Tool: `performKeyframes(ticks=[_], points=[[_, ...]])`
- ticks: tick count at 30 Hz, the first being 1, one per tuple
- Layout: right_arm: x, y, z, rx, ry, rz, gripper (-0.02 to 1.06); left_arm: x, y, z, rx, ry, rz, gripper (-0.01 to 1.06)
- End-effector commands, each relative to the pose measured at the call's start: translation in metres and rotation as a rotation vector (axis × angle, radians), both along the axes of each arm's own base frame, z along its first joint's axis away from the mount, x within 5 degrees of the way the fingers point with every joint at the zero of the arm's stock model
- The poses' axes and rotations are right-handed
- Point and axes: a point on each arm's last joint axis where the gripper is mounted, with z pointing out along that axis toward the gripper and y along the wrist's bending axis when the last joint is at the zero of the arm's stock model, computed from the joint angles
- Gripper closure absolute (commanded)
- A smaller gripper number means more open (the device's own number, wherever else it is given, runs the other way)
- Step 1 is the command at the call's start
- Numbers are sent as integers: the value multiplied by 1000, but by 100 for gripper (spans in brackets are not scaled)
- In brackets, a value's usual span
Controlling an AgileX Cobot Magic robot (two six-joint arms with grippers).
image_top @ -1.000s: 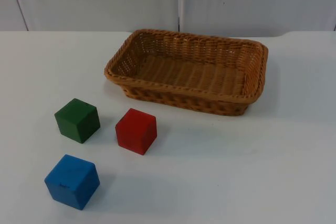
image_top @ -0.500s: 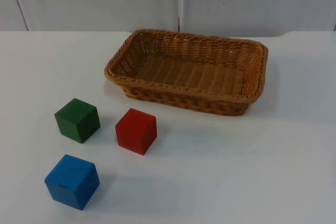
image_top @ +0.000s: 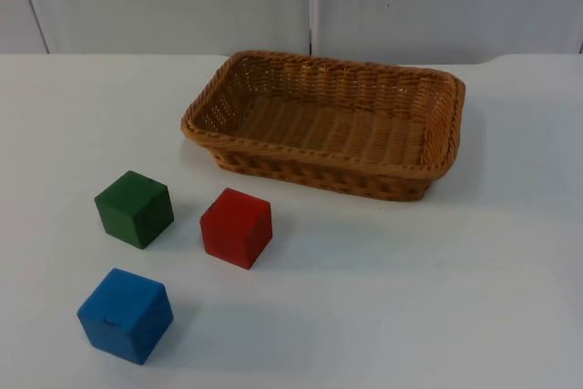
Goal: Pick up one cube with each hand and place exactly two cubes into the same basket, leaving the remaining cube outside.
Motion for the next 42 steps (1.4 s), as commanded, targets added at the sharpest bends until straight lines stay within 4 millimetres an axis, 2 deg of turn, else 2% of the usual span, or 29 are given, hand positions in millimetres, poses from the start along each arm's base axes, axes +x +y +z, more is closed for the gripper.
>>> performKeyframes(ticks=[1,10,21,24,25,28,37,42], points=[[3,0,5,3,-26,-5,-1,2,-2,3,-21,-12,-7,0],[20,3,5,-26,-2,29,-1,3,-4,6,-52,-33,-20,0],[65,13,-8,-56,98,117,-1,6,-6,9,-85,-55,-33,0],[82,21,-13,-38,106,188,-1,15,-9,9,-88,-9,-66,0],[82,21,-13,-38,106,188,-1,15,-9,9,-88,-9,-66,0],[97,27,-16,-19,134,239,-1,29,-11,9,-73,41,-90,0],[140,35,1,14,157,260,-1,61,-18,10,-82,111,-173,0],[157,40,8,9,148,299,-1,69,-19,15,-55,121,-200,0]])
